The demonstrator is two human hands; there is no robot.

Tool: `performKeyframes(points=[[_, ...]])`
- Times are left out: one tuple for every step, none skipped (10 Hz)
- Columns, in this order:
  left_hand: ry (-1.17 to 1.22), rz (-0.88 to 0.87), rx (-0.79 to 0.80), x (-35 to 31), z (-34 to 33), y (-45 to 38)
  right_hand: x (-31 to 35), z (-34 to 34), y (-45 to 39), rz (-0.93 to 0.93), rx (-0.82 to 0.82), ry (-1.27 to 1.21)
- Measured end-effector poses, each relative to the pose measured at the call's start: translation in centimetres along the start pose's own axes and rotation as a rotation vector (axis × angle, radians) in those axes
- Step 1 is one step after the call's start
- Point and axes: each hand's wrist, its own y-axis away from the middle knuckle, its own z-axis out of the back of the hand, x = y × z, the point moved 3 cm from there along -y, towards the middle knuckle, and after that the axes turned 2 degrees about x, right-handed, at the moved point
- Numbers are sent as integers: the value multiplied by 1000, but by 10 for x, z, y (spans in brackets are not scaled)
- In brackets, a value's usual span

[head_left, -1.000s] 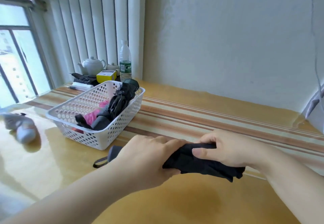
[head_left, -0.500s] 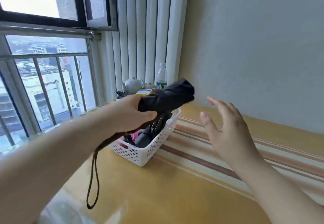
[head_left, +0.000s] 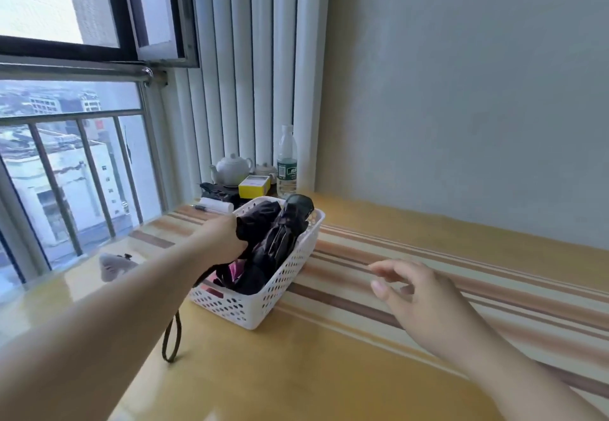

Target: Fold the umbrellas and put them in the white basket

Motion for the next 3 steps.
performKeyframes(points=[[-71, -42, 3, -6, -4, -6, -2, 10, 6, -14, 21, -111], [-205, -47, 30, -5, -1, -6, 9, 25, 16, -13, 48, -253], [-304, -104, -108, -6, 17, 9, 24, 83, 28, 110, -128, -456]])
